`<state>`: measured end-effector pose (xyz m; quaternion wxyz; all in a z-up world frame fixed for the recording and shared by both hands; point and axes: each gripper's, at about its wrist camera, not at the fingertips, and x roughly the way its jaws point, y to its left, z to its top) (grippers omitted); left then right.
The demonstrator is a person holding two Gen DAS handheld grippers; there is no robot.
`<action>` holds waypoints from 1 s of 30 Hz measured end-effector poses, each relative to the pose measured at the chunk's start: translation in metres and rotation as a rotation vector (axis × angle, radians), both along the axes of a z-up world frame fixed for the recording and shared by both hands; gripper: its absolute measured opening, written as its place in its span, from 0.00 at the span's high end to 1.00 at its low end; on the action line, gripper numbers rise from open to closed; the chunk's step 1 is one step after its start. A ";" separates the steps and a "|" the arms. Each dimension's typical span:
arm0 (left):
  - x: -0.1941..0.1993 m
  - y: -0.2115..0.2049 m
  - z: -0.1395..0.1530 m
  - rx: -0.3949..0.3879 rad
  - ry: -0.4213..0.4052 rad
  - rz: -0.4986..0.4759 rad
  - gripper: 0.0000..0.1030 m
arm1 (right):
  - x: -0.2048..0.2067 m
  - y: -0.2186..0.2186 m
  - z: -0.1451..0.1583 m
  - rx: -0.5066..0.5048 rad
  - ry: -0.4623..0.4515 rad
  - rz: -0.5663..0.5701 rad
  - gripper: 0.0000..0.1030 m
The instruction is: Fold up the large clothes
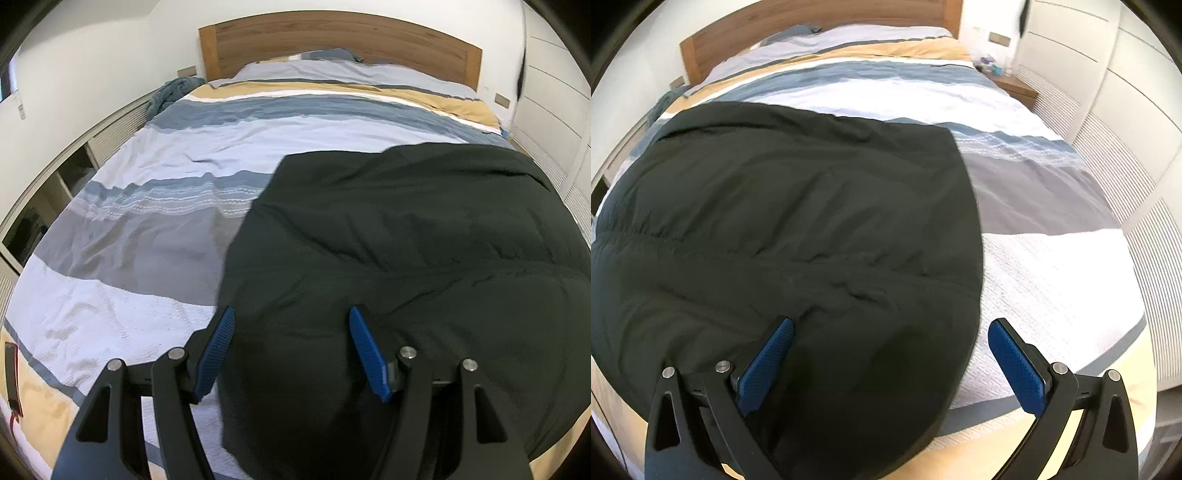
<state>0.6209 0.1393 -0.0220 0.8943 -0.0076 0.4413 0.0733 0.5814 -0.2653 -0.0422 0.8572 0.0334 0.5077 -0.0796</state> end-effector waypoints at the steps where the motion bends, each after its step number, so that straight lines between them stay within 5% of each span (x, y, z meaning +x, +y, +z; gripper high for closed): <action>1: 0.000 0.004 0.000 0.002 0.003 0.007 0.39 | -0.001 0.000 0.000 0.004 -0.001 -0.008 0.01; 10: 0.017 0.022 0.020 -0.017 -0.039 0.026 0.39 | 0.013 0.018 0.026 0.015 -0.074 0.019 0.00; 19: 0.073 -0.030 0.034 -0.058 -0.057 -0.113 0.39 | 0.062 0.081 0.037 0.104 -0.165 0.157 0.00; 30: 0.106 -0.071 0.002 0.008 0.019 -0.175 0.38 | 0.094 0.103 0.019 0.134 -0.144 0.209 0.01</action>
